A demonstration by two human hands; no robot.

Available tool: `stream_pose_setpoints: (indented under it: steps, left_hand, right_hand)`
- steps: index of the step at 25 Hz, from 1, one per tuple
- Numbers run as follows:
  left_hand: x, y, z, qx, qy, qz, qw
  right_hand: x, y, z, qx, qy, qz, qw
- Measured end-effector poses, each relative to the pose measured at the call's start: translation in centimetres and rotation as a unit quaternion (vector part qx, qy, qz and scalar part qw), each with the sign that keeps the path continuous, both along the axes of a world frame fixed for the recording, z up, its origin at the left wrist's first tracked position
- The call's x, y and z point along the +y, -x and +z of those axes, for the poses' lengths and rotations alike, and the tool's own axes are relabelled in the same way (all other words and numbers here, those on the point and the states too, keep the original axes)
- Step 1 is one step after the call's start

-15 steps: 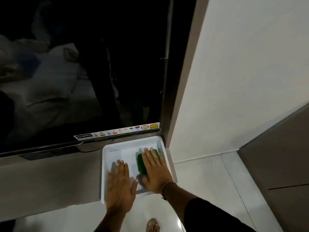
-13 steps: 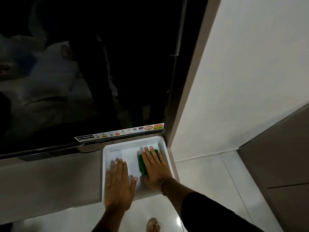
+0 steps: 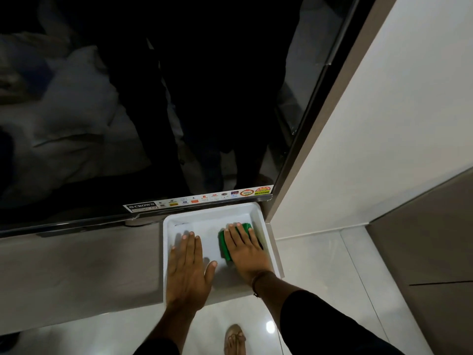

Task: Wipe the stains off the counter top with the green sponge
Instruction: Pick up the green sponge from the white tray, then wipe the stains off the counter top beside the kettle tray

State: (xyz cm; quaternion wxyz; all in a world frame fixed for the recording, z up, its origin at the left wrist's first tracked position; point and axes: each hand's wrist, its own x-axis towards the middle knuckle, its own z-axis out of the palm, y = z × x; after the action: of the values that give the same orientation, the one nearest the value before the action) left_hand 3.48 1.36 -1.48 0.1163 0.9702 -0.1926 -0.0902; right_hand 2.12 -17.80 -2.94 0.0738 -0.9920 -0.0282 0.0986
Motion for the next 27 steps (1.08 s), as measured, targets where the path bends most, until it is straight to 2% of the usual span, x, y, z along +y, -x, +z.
stream_pose_setpoints:
  steps: [7, 12, 19, 27]
  left_hand:
    - [-2.6, 1.9, 5.7, -0.013, -0.047, -0.013, 0.999]
    - [-9.4, 5.4, 10.5, -0.040, -0.045, -0.070, 0.996]
    - [-27.4, 14.7, 12.5, -0.072, -0.005, -0.202, 0.977]
    - [-51.5, 27.0, 15.0, -0.124, 0.037, -0.394, 0.910]
  right_hand:
    - [-1.5, 2.7, 5.5, -0.104, -0.025, 0.015, 0.994]
    - [-8.3, 8.8, 9.9, -0.169, 0.003, -0.058, 0.984]
    - [-26.4, 23.4, 12.6, -0.189, 0.043, -0.212, 0.958]
    - [-44.5, 42.4, 15.9, -0.180, 0.074, -0.420, 0.886]
